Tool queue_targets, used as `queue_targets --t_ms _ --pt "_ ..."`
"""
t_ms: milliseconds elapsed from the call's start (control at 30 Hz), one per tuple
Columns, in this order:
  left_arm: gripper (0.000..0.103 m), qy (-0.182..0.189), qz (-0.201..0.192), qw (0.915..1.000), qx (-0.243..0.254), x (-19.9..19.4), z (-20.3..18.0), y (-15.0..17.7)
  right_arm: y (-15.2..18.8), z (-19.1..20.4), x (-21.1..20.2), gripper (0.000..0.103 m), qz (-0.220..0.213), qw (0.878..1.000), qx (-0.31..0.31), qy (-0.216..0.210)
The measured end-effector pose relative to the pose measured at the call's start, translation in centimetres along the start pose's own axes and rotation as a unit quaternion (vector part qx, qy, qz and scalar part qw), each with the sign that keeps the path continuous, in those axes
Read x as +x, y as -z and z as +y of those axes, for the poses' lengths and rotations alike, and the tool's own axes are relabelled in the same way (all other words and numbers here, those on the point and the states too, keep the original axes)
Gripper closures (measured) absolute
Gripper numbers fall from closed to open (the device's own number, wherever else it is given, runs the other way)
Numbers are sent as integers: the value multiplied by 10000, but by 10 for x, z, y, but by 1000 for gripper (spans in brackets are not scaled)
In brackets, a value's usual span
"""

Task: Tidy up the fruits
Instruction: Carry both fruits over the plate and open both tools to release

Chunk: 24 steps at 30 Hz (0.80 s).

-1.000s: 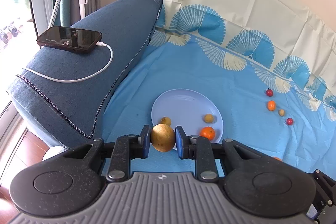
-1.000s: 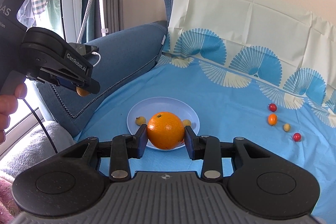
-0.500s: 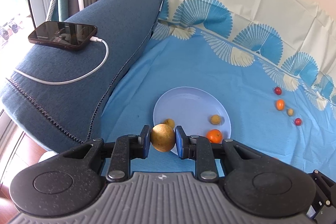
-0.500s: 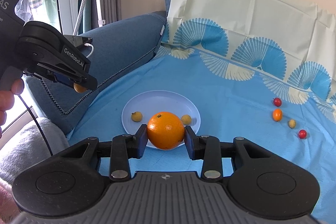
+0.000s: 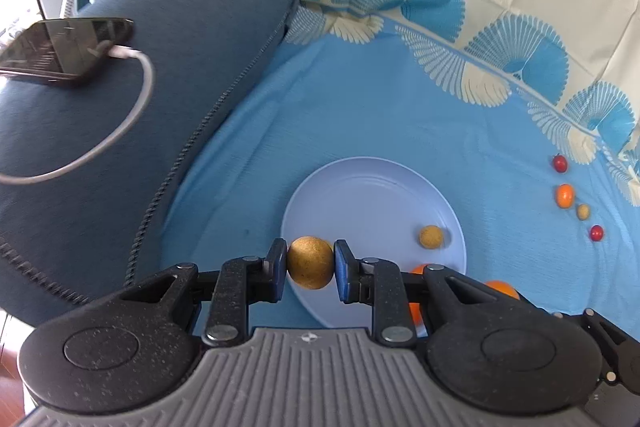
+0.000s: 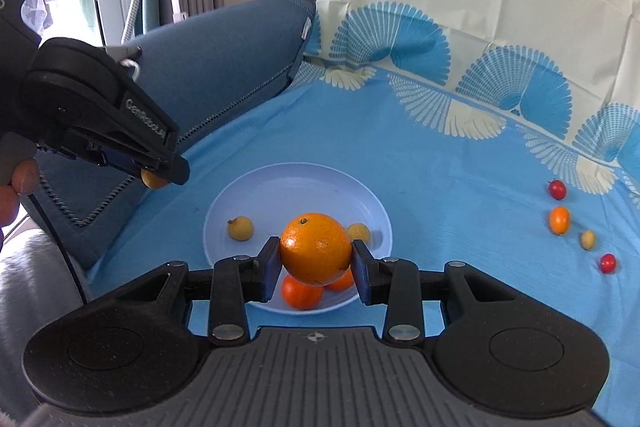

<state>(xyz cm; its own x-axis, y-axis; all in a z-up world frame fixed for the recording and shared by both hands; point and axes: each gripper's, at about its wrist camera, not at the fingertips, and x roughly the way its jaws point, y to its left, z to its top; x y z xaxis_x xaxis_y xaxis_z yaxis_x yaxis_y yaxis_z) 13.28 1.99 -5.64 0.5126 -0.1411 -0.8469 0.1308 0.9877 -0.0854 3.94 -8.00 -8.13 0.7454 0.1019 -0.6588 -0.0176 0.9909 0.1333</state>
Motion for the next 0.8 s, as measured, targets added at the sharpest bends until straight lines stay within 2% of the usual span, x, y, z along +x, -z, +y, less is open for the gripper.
queue_targets --t_ms 367,433,467,500,533,600,700,800 --pt "74 -16 361 9988 336 72 -22 -23 -6 -13 71 64 445 9990 -59 -12" --pt "45 42 362 9987 369 76 -22 -26 -7 -13 80 64 500 9986 -123 -71" --pt "14 57 302 9988 368 76 -22 -28 -8 -13 83 64 530 9983 -169 -148" --pt "0 19 181 9993 335 72 -21 -30 -10 -14 84 62 513 9983 -204 -203" --pt "0 -17 4 9996 285 65 -19 -31 -12 -13 84 57 471 9984 -241 -203" --pt "0 6 -103 9994 325 53 -15 -32 -16 -13 77 28 337 9990 -255 -138" --pt "0 -98 -62 9993 355 34 -8 -23 -17 -14 57 15 256 9995 -169 -40" --pt "0 -305 -45 9989 356 10 3 -4 -12 -14 30 9 334 9994 20 -8"
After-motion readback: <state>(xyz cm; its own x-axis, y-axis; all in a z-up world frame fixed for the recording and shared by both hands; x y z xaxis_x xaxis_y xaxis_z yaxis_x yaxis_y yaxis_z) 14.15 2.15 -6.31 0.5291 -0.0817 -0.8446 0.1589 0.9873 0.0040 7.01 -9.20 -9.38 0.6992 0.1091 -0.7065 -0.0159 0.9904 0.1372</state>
